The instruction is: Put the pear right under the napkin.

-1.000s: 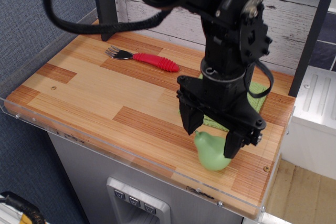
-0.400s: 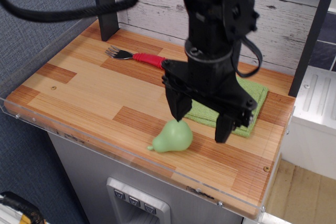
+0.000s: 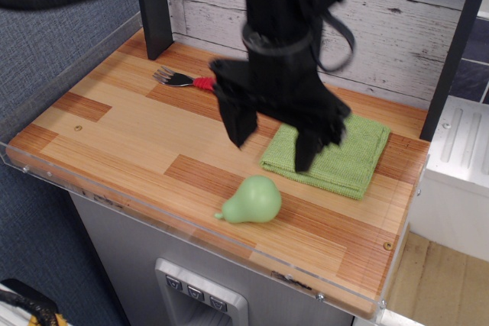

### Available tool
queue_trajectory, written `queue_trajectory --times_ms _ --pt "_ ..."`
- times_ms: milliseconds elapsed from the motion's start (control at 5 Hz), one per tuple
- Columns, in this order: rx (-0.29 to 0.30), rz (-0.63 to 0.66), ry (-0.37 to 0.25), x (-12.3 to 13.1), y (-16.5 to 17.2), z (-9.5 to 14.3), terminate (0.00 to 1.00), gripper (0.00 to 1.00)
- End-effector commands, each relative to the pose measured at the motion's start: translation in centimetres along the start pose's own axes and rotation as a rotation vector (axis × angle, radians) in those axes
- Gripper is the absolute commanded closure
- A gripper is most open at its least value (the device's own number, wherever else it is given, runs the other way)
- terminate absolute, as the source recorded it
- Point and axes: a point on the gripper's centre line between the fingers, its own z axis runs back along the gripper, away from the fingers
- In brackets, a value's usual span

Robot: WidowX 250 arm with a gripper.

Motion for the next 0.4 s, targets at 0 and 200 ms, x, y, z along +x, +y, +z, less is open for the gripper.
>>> queue_trajectory --times_ms 0,200 --pt "0.044 0.168 -0.014 1.8 5.2 1.0 0.0 0.0" --pt "0.072 0.229 -0.005 2.8 7.4 0.8 1.0 0.0"
